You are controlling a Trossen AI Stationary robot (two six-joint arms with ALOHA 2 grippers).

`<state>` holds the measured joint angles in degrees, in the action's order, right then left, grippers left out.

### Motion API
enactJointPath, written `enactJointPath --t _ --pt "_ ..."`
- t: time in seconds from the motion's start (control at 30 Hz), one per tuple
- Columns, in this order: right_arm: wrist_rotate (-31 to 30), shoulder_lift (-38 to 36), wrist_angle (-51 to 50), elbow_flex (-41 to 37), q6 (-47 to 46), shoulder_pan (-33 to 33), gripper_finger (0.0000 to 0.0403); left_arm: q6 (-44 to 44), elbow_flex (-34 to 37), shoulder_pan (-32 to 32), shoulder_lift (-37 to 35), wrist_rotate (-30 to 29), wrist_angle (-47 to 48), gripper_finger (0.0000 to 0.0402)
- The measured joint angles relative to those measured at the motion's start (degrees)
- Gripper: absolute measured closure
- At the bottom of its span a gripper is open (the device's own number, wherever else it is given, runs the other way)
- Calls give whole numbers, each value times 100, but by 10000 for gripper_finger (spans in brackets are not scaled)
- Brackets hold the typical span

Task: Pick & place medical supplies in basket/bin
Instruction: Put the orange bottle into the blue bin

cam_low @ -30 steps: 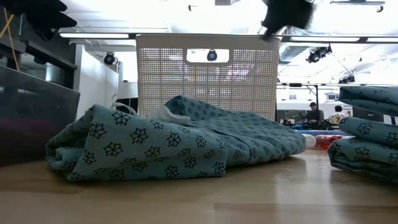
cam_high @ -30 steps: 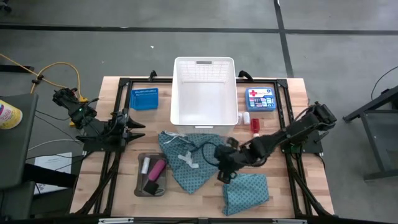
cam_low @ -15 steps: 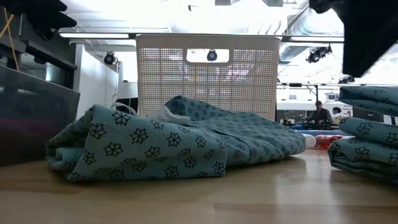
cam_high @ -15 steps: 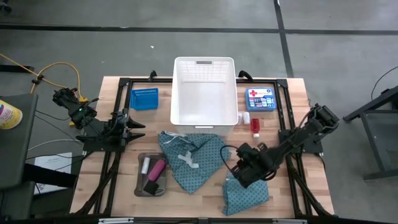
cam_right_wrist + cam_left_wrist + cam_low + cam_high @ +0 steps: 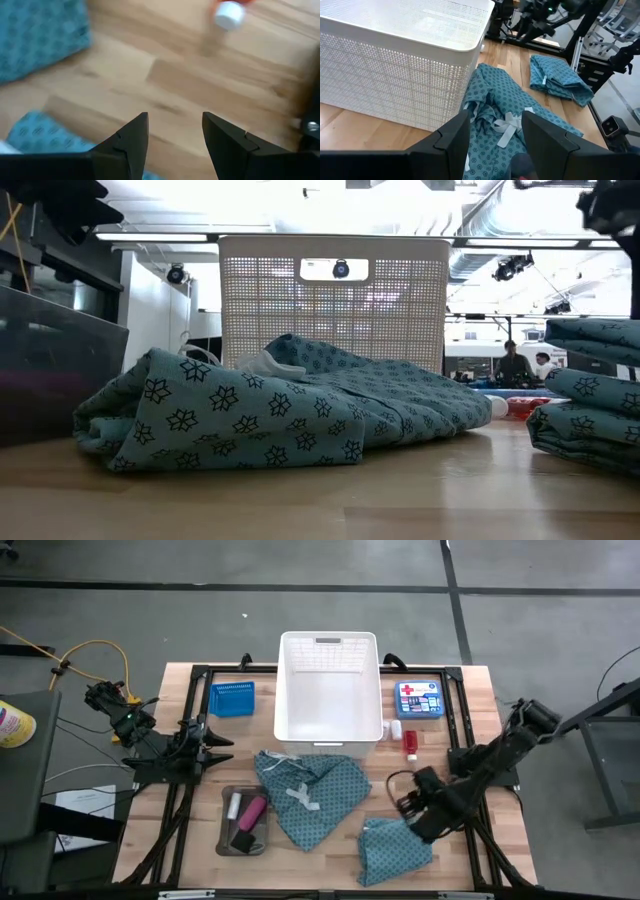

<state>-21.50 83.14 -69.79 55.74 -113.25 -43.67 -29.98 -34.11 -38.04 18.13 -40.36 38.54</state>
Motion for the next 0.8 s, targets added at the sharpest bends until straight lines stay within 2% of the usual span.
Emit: enactJointPath --t 0.17,0.3,0.47,0.63,0.8 --pt "-13 -890 -22 -822 -617 32 229 0 0 -1 0 0 1 229" --pt "-194 -1284 4 -1214 -715 240 229 0 0 -2 0 0 -2 229" --pt "-337 -1328 115 -1463 -571 724 229 0 0 0 0 0 -2 229" --pt "-660 -1244 820 -1811 -208 1211 229 0 0 -2 0 0 -1 229" --pt "-712 -1150 1455 -2096 194 1682 229 0 0 -2 0 0 -1 229"
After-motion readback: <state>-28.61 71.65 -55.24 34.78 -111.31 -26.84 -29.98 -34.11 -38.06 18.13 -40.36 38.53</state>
